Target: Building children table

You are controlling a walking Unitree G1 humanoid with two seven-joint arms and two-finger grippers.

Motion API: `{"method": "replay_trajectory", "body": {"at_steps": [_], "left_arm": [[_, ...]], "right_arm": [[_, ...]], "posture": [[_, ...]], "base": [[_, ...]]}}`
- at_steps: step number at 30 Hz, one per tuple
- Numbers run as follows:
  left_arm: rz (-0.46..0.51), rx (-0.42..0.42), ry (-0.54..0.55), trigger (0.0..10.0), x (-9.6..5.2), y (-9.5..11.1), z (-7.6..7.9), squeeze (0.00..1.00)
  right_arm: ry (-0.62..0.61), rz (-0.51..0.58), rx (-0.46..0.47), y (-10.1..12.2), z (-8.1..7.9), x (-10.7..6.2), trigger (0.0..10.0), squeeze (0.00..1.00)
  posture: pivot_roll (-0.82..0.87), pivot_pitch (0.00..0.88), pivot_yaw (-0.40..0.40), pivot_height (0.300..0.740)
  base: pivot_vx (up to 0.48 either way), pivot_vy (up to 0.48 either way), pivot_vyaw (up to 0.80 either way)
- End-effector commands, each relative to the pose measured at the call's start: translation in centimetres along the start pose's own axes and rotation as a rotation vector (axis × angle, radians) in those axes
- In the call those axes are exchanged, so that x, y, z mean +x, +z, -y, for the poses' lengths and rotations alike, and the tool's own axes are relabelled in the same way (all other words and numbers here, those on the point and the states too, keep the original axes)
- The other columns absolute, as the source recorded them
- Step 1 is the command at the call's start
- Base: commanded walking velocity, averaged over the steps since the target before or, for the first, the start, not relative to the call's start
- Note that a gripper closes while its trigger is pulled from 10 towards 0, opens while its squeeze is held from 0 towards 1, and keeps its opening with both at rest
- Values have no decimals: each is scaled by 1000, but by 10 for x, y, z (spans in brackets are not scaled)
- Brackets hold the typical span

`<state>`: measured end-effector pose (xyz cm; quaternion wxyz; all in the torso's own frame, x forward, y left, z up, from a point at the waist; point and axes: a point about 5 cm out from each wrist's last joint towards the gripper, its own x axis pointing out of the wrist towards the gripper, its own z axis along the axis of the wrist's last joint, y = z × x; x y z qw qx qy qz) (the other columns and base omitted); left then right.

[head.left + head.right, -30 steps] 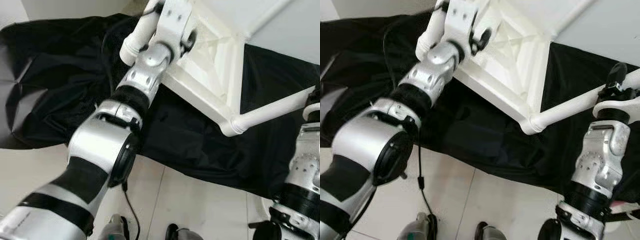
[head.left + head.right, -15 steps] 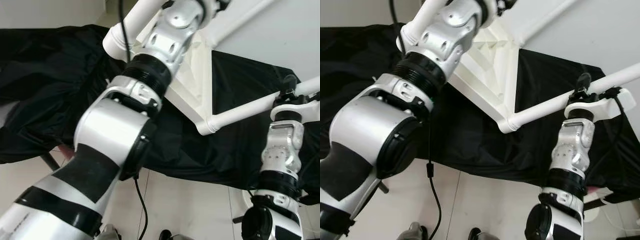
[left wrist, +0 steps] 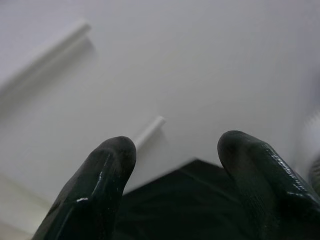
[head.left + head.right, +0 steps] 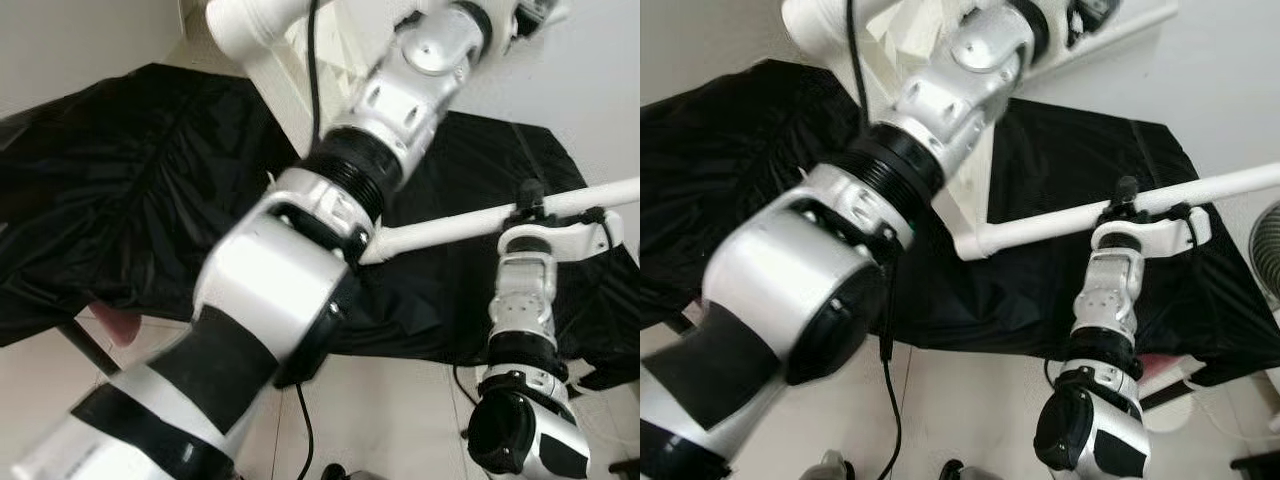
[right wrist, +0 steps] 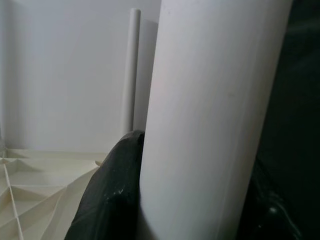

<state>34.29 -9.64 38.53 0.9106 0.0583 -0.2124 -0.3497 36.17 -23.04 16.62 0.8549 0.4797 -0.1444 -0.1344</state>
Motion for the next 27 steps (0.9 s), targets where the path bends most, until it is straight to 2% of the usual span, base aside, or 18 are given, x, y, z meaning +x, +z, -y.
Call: {"method": "replay_trajectory", "body": {"at_steps": [1, 2, 7, 14, 18, 24, 25, 26, 27], "left_arm": [[-31, -22, -97, 10000, -2, -12, 24, 0], [-56, -40, -120, 10000, -4, -23, 30, 0], [-117, -61, -165, 10000, -13, -47, 41, 0], [-143, -77, -170, 10000, -19, -58, 42, 0], [-205, -102, -185, 10000, -33, -83, 36, 0], [-235, -117, -180, 10000, -44, -95, 27, 0], [-241, -120, -176, 10000, -48, -99, 23, 0], [-246, -120, -172, 10000, -51, -101, 21, 0], [-246, -120, -172, 10000, -51, -101, 21, 0]], "right_arm": [[-220, -385, -73, -74, 60, -44, 7373, 0], [-210, -384, -75, -74, 58, -42, 10000, 0], [-189, -392, -66, -76, 56, -41, 10000, 0], [-177, -395, -62, -79, 54, -42, 10000, 0], [-129, -396, -94, -79, 49, -40, 10000, 0], [-97, -393, -88, -78, 45, -39, 10000, 0], [-90, -390, -89, -77, 43, -38, 10000, 604], [-85, -386, -93, -76, 43, -38, 10000, 1000], [-85, -386, -93, -76, 43, -38, 10000, 1000]], "posture": [[155, 193, 2, 740], [157, 192, 2, 740], [161, 196, 5, 740], [162, 197, 5, 740], [164, 200, 2, 740], [164, 202, -7, 740], [166, 202, -8, 740], [166, 203, -11, 740], [166, 203, -11, 740]], "base": [[0, 0, 0], [0, 0, 0], [0, 0, 0], [0, 0, 0], [0, 0, 0], [0, 0, 0], [0, 0, 0], [0, 0, 0], [0, 0, 0]]}}
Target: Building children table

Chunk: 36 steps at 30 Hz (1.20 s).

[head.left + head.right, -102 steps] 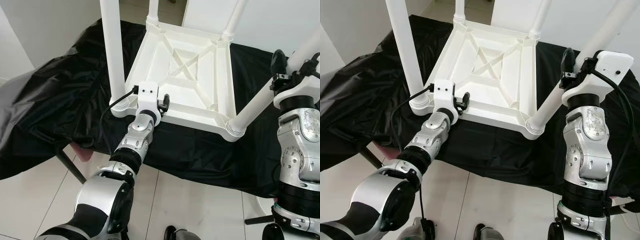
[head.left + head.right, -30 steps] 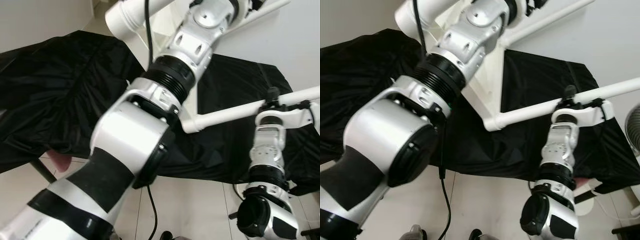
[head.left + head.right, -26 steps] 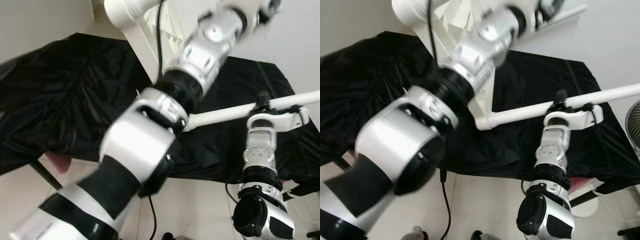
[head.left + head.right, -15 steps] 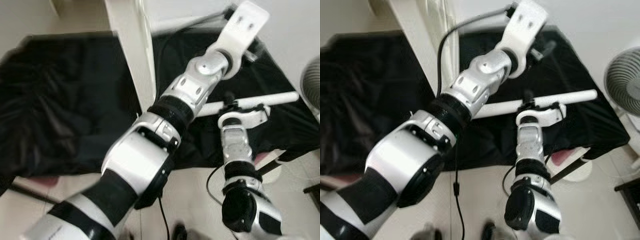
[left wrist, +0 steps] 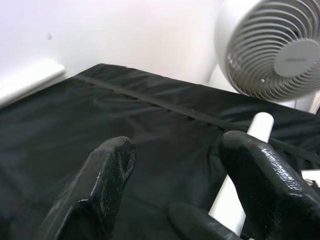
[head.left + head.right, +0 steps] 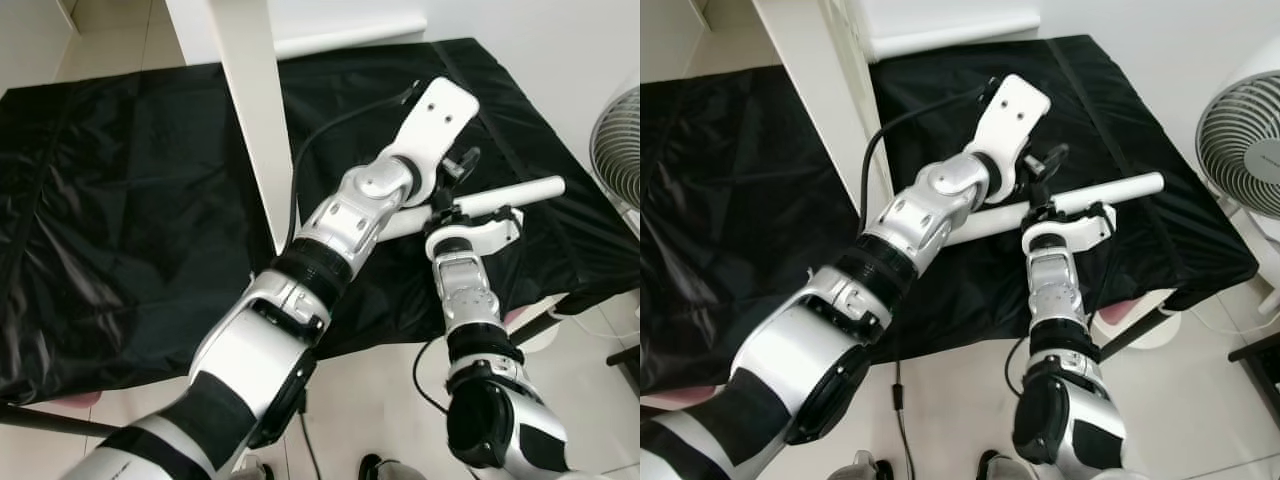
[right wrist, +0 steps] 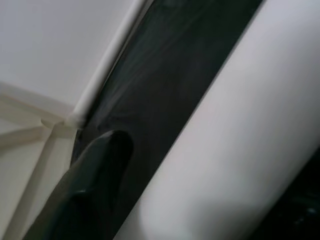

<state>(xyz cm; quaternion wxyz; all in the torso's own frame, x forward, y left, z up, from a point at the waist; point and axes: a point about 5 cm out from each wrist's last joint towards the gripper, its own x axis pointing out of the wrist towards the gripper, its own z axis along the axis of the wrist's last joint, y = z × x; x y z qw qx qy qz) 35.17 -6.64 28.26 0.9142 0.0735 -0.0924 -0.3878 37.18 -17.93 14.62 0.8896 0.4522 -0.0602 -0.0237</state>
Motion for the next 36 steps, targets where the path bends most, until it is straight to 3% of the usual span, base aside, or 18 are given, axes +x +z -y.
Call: {"method": "replay_trajectory", "body": {"at_steps": [1, 4, 8, 10, 11, 12, 15, 17, 23, 29, 36], "left_arm": [[-17, -29, -97, 10000, -3, -13, 19, 0], [-36, -7, -164, 10000, -23, -35, 20, 0], [-46, -2, -182, 10000, -29, -40, 20, 0], [-47, 33, -253, 10000, -46, -52, 24, 0], [-47, 33, -253, 10000, -46, -52, 24, 0], [-95, 100, -318, 10000, -63, -73, 25, 0], [-116, 121, -327, 10000, -67, -78, 24, 0], [-152, 153, -319, 10000, -69, -86, 21, 0], [-221, 240, -247, 10000, -67, -94, 13, 0], [-238, 236, -197, 10000, -62, -92, 6, 0], [-290, 265, -146, 10000, -58, -91, -10, 0]], "right_arm": [[-192, -136, 2, -31, 45, -26, 10000, 1000], [-153, -115, -20, -26, 43, -29, 10000, 1000], [-149, -112, -30, -25, 43, -29, 10000, 1000], [-144, -104, -33, -21, 44, -31, 10000, 1000], [-144, -104, -33, -21, 44, -31, 10000, 1000], [-140, -90, -38, -13, 45, -32, 10000, 1000], [-135, -86, -45, -11, 45, -32, 10000, 976], [-107, -72, -67, -6, 41, -34, 10000, 0], [-89, -49, -87, 6, 38, -38, 10000, 0], [-85, -30, -90, 13, 36, -40, 10000, 0], [-43, 11, -91, 27, 21, -50, 10000, 0]], "posture": [[164, 203, -14, 740], [161, 204, -17, 740], [159, 205, -17, 740], [154, 208, -20, 740], [154, 208, -20, 740], [151, 209, -29, 740], [151, 209, -29, 740], [147, 210, -35, 740], [134, 209, -33, 740], [122, 209, -26, 740], [97, 208, -2, 740]], "base": [[0, 0, 0], [0, 0, 0], [0, 0, 0], [0, 0, 0], [0, 0, 0], [0, 0, 0], [0, 0, 0], [0, 0, 0], [0, 0, 0], [0, 0, 0], [0, 0, 0]]}}
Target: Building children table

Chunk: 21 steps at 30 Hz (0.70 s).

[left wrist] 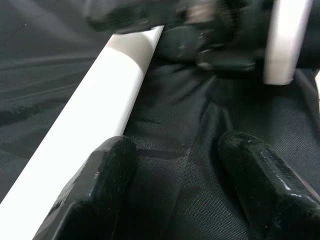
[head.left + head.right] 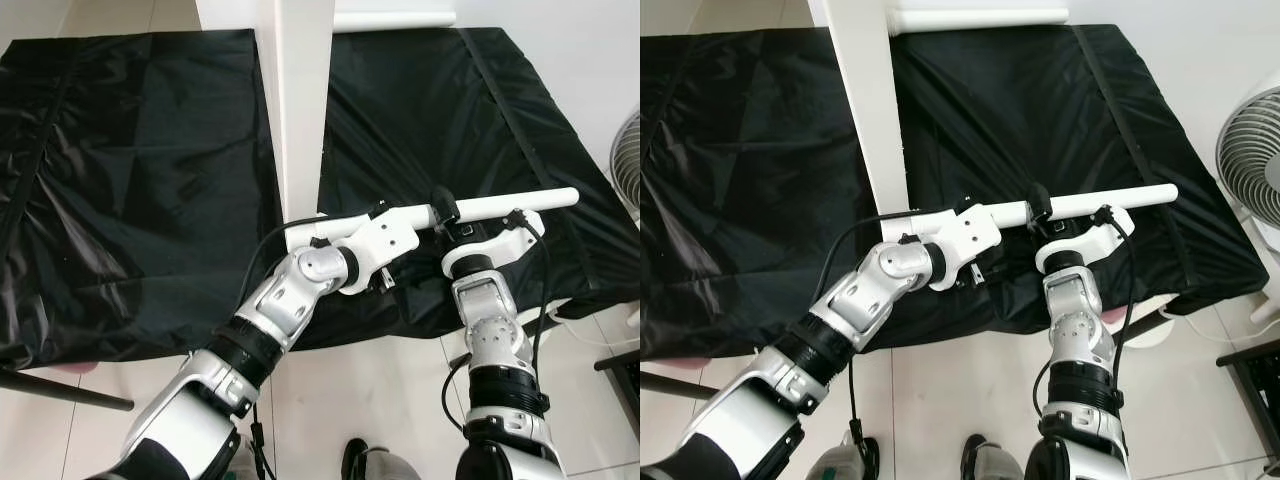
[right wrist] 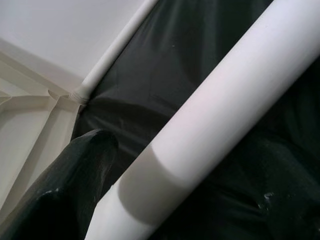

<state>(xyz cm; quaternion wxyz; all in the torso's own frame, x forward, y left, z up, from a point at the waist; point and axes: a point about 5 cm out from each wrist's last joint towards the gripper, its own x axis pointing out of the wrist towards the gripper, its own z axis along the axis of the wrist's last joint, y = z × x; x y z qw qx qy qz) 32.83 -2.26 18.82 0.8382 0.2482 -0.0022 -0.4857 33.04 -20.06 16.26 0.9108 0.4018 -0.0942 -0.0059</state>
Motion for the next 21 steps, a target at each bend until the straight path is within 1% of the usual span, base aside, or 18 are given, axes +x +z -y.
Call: {"method": "replay_trajectory", "body": {"at_steps": [1, 2, 4, 5, 7, 8, 10, 15, 16, 17, 19, 20, 21], "left_arm": [[-34, -2, 138, 10000, -3, -6, -14, 0], [-34, -2, 138, 10000, -3, -6, -14, 0], [-29, 11, 148, 10000, -2, -2, -19, 0], [-29, 11, 148, 10000, -2, -2, -19, 0], [-27, 24, 157, 10000, 0, 0, -24, 0], [-27, 24, 157, 10000, 0, 0, -24, 0], [-29, 27, 160, 10000, 1, 0, -26, 0], [-29, 31, 162, 10000, 1, 2, -29, 0], [-29, 34, 165, 10000, 1, 2, -30, 0], [-28, 36, 166, 10000, 1, 3, -32, 0], [-28, 36, 166, 10000, 1, 3, -32, 0], [-27, 36, 167, 10000, 1, 3, -32, 0], [-27, 36, 167, 10000, 1, 3, -32, 0]], "right_arm": [[-111, -38, 13, -7, 21, -14, 10000, 0], [-111, -38, 13, -7, 21, -14, 10000, 0], [-96, -22, 6, 0, 16, -25, 10000, 0], [-96, -22, 6, 0, 16, -25, 10000, 0], [-88, -6, 13, 7, 12, -39, 10000, 0], [-88, -6, 13, 7, 12, -39, 10000, 0], [-91, -4, 20, 9, 9, -46, 10000, 0], [-86, -8, 13, 11, 3, -54, 10000, 0], [-67, -11, 5, 12, -2, -57, 10000, 0], [-41, -13, -8, 14, -8, -58, 10000, 0], [-41, -13, -8, 14, -8, -58, 10000, 0], [-24, -14, -16, 15, -12, -58, 10000, 0], [-24, -14, -16, 15, -12, -58, 10000, 0]], "posture": [[97, 208, -2, 740], [97, 208, -2, 740], [89, 207, 5, 740], [89, 207, 5, 740], [78, 203, 13, 740], [78, 203, 13, 740], [76, 202, 15, 740], [71, 199, 21, 740], [71, 198, 21, 740], [72, 196, 22, 740], [72, 196, 22, 740], [73, 195, 22, 740], [73, 195, 22, 740]], "base": [[0, 0, 0], [0, 0, 0], [0, 0, 0], [0, 0, 0], [0, 0, 0], [0, 0, 0], [0, 0, 0], [0, 0, 0], [0, 0, 0], [0, 0, 0], [0, 0, 0], [0, 0, 0], [0, 0, 0]]}}
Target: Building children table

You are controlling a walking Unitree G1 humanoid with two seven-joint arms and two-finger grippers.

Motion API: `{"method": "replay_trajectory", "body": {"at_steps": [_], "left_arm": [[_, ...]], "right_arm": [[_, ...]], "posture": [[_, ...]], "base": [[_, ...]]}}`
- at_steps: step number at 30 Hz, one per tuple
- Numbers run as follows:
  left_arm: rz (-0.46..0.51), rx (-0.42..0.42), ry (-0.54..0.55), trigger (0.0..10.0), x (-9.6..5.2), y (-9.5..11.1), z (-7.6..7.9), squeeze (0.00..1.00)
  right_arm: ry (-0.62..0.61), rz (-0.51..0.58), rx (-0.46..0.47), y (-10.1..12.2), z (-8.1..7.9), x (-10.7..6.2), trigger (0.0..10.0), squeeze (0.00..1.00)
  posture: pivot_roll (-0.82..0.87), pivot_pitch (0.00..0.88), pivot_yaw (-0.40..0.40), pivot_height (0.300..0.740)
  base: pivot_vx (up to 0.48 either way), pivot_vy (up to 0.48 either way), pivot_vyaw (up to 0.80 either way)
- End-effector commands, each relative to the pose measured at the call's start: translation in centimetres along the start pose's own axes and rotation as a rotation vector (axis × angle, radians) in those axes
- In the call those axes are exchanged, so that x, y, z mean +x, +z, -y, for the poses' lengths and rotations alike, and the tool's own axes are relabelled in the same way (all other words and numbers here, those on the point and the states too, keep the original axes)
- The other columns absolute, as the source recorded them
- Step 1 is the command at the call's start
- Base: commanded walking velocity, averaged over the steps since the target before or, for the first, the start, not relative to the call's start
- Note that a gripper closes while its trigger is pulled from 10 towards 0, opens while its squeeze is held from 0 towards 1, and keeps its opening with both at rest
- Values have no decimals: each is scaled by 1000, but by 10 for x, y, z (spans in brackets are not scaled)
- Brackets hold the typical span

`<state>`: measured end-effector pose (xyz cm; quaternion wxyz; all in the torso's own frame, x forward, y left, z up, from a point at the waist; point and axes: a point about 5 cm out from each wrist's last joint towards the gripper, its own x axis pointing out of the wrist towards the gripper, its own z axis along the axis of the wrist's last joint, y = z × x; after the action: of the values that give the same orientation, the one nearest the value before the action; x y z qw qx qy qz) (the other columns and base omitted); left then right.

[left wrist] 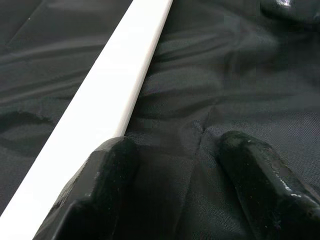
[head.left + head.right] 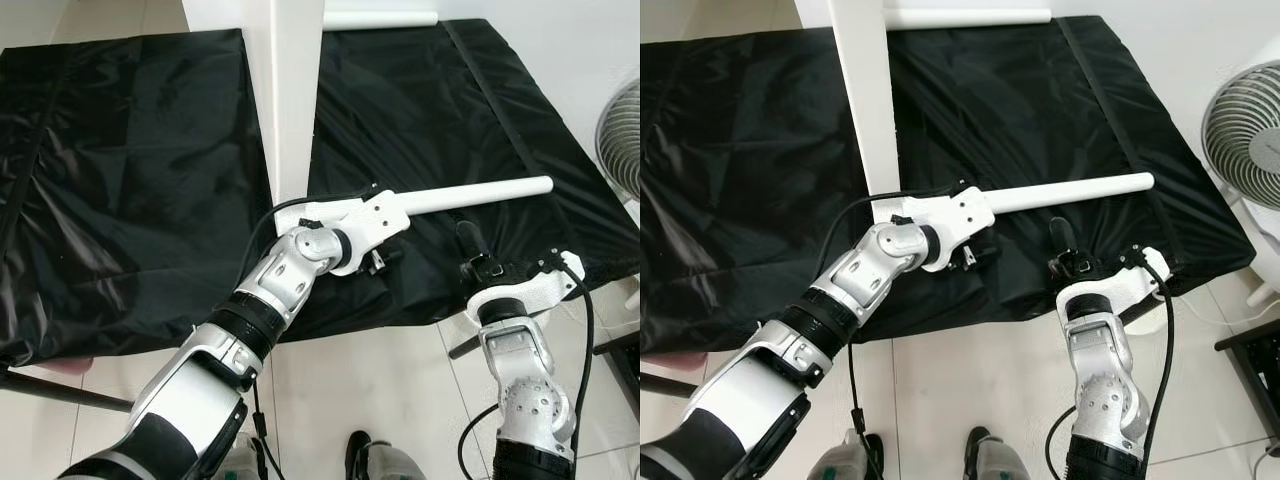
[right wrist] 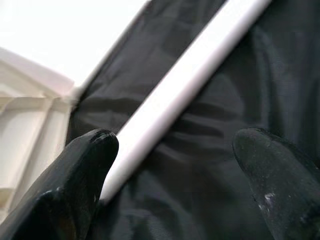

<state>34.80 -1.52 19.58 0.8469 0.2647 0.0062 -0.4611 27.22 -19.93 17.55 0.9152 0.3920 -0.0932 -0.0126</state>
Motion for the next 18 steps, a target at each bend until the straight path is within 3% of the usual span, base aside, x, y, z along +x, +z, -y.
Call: {"method": "replay_trajectory", "body": {"at_steps": [1, 4, 8, 9, 10, 16, 17, 18], "left_arm": [[15, 18, 122, 10000, -1, 4, -10, 0], [75, -16, 96, 10000, -6, 8, -7, 0], [75, -16, 96, 10000, -6, 8, -7, 0], [211, -103, 28, 10000, -22, 15, -1, 0], [264, -138, 2, 10000, -31, 17, 1, 0], [330, -163, -9, 10000, -54, 17, -2, 0], [351, -170, -3, 10000, -69, 15, -4, 0], [357, -173, 1, 10000, -74, 14, -4, 0]], "right_arm": [[-13, -17, 7, -3, 2, -3, 10000, 0], [52, -10, -83, 3, -7, 1, 10000, 0], [52, -10, -83, 3, -7, 1, 10000, 0], [120, 22, -233, 8, -15, 7, 10000, 0], [139, 38, -285, 9, -18, 10, 10000, 0], [158, 43, -365, 8, -22, 14, 10000, 0], [141, 35, -397, 7, -20, 15, 10000, 0], [133, 31, -413, 6, -19, 16, 10000, 0]], "posture": [[73, 195, 22, 740], [83, 189, 16, 740], [83, 189, 16, 740], [103, 180, 1, 740], [103, 180, 1, 740], [119, 179, -8, 740], [129, 182, -15, 740], [131, 182, -17, 740]], "base": [[0, 0, 0], [0, 0, 0], [0, 0, 0], [0, 0, 0], [0, 0, 0], [0, 0, 0], [0, 0, 0], [0, 0, 0]]}}
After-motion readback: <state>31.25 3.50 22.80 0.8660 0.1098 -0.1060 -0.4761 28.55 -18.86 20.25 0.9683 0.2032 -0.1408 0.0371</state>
